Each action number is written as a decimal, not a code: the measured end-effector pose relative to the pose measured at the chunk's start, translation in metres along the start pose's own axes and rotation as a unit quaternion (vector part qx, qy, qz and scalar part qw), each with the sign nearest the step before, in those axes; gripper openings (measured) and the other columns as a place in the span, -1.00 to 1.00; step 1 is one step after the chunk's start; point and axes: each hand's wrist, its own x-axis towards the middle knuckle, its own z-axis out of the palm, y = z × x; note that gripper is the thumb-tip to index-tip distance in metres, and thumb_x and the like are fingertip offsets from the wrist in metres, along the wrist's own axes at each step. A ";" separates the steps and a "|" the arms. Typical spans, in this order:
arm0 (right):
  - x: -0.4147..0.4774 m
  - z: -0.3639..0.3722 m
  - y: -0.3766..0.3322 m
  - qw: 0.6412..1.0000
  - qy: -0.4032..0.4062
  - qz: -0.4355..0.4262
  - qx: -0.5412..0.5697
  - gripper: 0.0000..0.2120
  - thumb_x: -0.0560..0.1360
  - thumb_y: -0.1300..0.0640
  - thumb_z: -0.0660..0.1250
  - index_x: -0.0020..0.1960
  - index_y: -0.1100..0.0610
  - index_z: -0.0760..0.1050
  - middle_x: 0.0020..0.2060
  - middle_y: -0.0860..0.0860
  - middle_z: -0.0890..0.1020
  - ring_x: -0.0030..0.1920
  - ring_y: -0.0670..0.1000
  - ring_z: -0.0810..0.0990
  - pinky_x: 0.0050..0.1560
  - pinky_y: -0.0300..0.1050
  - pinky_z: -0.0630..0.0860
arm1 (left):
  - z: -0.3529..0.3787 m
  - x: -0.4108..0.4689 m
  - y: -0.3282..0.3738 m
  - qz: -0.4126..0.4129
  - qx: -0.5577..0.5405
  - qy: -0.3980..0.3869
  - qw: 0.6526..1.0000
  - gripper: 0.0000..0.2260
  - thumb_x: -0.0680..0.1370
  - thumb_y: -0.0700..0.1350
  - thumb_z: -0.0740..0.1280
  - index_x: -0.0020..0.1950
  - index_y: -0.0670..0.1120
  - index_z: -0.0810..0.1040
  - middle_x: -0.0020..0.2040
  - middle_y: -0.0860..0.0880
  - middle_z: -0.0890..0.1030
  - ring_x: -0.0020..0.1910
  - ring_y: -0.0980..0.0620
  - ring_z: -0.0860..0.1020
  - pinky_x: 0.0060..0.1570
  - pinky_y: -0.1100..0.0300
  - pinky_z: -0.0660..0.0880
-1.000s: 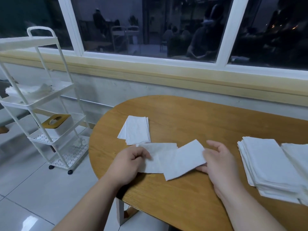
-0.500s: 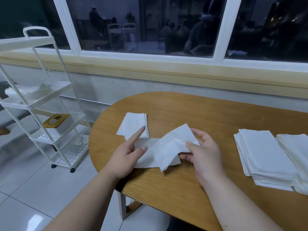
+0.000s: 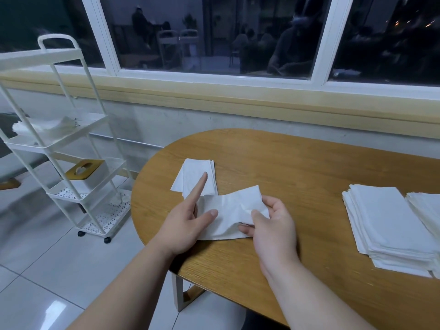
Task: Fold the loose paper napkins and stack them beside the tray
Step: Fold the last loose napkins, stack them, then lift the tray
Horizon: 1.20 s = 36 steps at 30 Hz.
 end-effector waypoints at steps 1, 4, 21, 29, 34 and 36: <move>0.000 0.000 0.001 1.000 -0.006 -0.001 -0.016 -0.71 0.61 0.35 0.19 0.07 -0.02 0.50 -0.01 -0.04 0.70 -0.28 0.08 0.73 -0.23 -0.11 0.64 | 0.000 0.000 0.001 -0.001 0.003 -0.004 1.000 -0.31 0.59 -0.02 0.38 0.45 0.53 0.05 -0.38 0.09 0.24 -0.42 0.17 0.30 -0.30 0.32 0.33; -0.001 0.001 0.003 0.998 -0.019 -0.014 -0.054 -0.72 0.61 0.35 0.20 0.07 -0.02 0.50 -0.01 -0.03 0.69 -0.27 0.02 0.73 -0.16 -0.02 0.68 | 0.000 0.000 0.001 -0.008 0.005 -0.015 1.000 -0.38 0.59 -0.07 0.38 0.39 0.54 0.20 -0.43 0.13 0.24 -0.43 0.16 0.28 -0.33 0.33 0.31; 0.053 -0.005 -0.035 0.874 -0.060 -0.239 -0.420 -0.77 0.53 0.11 0.33 0.15 -0.10 0.53 0.14 -0.20 0.45 -0.14 -0.13 0.52 -0.02 -0.11 0.47 | 0.002 0.002 0.002 -0.108 -0.069 -0.024 0.991 -0.57 0.47 -0.45 0.19 -0.05 0.01 0.70 -0.57 0.14 0.34 -0.57 0.15 0.25 -0.50 0.32 0.22; 0.114 0.063 -0.025 0.731 -0.279 -0.264 -0.564 -0.80 0.50 -0.03 0.43 0.12 -0.07 0.61 0.10 -0.16 0.54 0.27 -0.02 0.43 0.27 -0.09 0.38 | -0.001 0.001 0.003 -0.067 -0.081 -0.019 0.994 -0.63 0.29 -0.17 0.19 -0.14 0.14 0.71 -0.39 0.00 0.34 -0.45 0.12 0.31 -0.42 0.30 0.26; 0.121 0.086 -0.015 0.677 -0.345 -0.287 -0.584 -0.68 0.43 -0.15 0.49 0.14 -0.08 0.61 0.14 -0.18 0.56 0.25 -0.07 0.41 0.27 -0.08 0.40 | -0.001 0.002 0.001 -0.062 -0.085 -0.027 0.994 -0.65 0.29 -0.17 0.19 -0.14 0.09 0.71 -0.43 0.04 0.31 -0.48 0.14 0.28 -0.43 0.31 0.23; 0.121 0.091 -0.012 0.657 -0.358 -0.288 -0.598 -0.68 0.43 -0.16 0.48 0.13 -0.09 0.61 0.16 -0.16 0.57 0.24 -0.06 0.44 0.25 -0.05 0.43 | -0.001 0.002 0.000 -0.063 -0.083 -0.030 0.994 -0.65 0.30 -0.17 0.19 -0.14 0.10 0.70 -0.44 0.04 0.31 -0.49 0.15 0.26 -0.44 0.30 0.21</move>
